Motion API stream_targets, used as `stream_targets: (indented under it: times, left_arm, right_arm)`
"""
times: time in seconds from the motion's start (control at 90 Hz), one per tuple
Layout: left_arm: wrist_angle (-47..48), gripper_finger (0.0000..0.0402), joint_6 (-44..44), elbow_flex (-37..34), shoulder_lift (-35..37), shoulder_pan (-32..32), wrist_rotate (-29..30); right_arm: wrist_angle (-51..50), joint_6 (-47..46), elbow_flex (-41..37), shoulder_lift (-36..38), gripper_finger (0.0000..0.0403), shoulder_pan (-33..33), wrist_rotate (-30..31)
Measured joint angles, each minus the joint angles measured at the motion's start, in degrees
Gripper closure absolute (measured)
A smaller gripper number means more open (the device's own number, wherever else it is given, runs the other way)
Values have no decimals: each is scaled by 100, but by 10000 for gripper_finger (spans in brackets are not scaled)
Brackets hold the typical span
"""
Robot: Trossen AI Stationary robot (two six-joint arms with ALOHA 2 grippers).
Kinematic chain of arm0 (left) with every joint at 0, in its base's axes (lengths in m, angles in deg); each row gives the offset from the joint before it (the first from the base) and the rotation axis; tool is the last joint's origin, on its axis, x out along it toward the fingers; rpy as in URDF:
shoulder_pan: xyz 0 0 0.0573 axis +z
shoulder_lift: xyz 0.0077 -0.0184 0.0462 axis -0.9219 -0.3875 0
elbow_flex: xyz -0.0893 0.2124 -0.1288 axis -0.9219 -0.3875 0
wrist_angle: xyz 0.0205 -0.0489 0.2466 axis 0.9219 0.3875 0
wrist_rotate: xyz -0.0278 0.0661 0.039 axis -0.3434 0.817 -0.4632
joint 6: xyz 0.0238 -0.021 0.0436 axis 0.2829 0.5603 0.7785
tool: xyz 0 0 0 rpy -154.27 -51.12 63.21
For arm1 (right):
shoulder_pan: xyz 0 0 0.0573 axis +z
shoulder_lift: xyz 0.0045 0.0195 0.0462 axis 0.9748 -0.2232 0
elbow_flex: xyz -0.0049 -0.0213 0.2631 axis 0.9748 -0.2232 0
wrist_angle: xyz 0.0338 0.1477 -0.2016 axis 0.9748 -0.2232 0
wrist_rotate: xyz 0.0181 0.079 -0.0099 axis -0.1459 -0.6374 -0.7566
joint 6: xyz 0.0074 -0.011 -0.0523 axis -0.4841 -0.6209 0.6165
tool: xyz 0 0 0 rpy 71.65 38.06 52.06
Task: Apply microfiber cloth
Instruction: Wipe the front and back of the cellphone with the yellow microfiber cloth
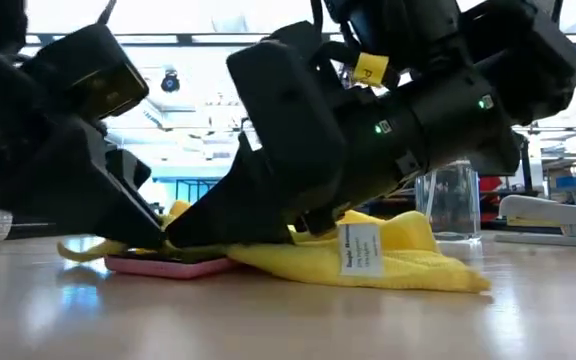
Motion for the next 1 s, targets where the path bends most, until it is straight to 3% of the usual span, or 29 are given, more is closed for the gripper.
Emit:
stream_targets:
  times: [0.278, 0.678, 0.867, 1.0]
  left_arm:
    - [319, 342, -727, 51, 340, -758, 7]
    - [-398, 342, -1134, 768, -1513, -750, 803]
    - [-380, 342, -1172, 850, -1672, -732, 1265]
    - [-354, 343, -1048, 834, -1639, -626, 1257]
  right_arm:
    - [-40, 82, -6, 82, 403, -50, 138]
    - [-611, 147, 40, 221, 403, -269, 424]
    - [-575, -156, 154, -27, 403, -235, 583]
    - [-635, -209, 424, -164, 403, -86, 564]
